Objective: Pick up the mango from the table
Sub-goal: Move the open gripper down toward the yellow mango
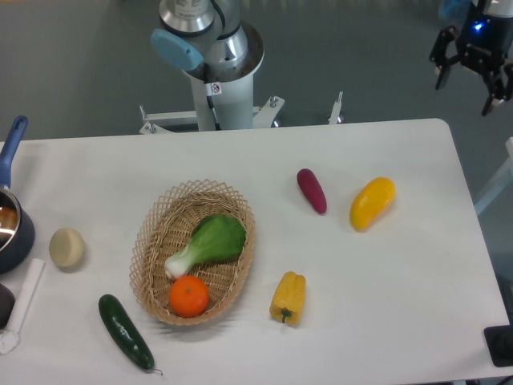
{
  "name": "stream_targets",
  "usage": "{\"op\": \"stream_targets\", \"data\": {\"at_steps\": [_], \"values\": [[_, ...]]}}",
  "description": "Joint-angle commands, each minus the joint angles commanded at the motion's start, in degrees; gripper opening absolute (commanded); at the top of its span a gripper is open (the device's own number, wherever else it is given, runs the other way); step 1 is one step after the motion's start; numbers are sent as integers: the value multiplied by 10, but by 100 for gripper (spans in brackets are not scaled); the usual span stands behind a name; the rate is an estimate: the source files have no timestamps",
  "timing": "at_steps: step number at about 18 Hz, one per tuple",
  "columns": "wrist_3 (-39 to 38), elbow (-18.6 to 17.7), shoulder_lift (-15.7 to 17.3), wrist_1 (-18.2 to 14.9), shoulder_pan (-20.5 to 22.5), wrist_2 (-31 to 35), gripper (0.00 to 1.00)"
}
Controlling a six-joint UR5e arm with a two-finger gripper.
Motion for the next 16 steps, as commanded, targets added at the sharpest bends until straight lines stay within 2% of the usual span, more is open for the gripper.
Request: {"op": "stream_targets", "data": {"at_steps": [6,12,16], "values": [[3,-13,5,7,-9,8,100],[-3,-58,11,76,-23,8,100],[-63,-90,12,95,-33,9,100]]}}
